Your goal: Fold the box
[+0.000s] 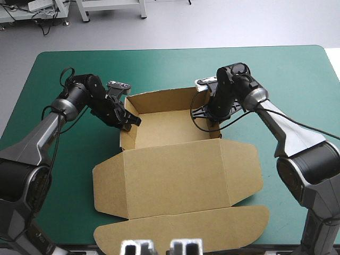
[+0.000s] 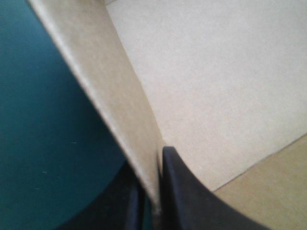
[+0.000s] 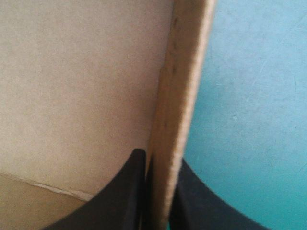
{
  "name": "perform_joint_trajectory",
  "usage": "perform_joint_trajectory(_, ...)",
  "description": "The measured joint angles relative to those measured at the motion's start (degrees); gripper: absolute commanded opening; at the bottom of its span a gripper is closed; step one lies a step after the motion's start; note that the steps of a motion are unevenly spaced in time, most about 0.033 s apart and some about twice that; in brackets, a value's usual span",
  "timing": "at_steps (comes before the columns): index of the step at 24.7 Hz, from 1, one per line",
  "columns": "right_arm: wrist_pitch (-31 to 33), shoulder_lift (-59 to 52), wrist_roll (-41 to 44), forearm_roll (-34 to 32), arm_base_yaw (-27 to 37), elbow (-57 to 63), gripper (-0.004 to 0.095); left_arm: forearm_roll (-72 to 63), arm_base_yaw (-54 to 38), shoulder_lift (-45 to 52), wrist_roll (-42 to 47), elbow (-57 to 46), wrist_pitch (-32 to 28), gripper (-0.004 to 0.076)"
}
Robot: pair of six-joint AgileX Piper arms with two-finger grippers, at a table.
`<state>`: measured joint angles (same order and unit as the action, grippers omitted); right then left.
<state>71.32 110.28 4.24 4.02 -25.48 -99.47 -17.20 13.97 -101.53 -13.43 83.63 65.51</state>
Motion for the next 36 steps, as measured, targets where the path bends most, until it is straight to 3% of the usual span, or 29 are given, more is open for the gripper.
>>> perform_joint_trajectory(3,-0.1,0.3,-0.7,0.9,-0.2,0.0,0.0632,-0.2,0.0,0.0,-1.6,0.0,0.5,0.0242)
perform_joint_trajectory(5,-0.4,0.5,-1.0,1.6,-0.3,0.0,0.0686,-0.5,0.2,0.0,-2.9,0.0,1.1,0.0304)
perform_joint_trajectory(9,-0.6,0.5,-1.2,1.8,-0.3,0.0,0.0681,-0.9,0.5,-0.2,-4.7,-0.2,3.5,0.0395)
perform_joint_trajectory(26,-0.7,-1.9,-2.2,1.6,0.7,-0.1,0.0673,3.6,-1.4,3.7,-4.0,5.9,4.9,0.0419)
perform_joint_trajectory(29,-0.7,-4.4,-3.0,2.1,2.1,-1.2,0.0674,3.4,-1.7,6.6,-3.9,6.4,5.2,0.036)
perform_joint_trajectory(34,-0.6,-10.1,-5.1,2.5,2.8,-1.9,0.0674,4.4,-1.7,12.9,-5.5,7.5,5.2,0.0034)
perform_joint_trajectory(36,-0.3,-12.3,-6.1,2.6,2.8,-2.1,0.0674,6.8,-1.7,16.3,-6.4,7.6,5.6,-0.0004)
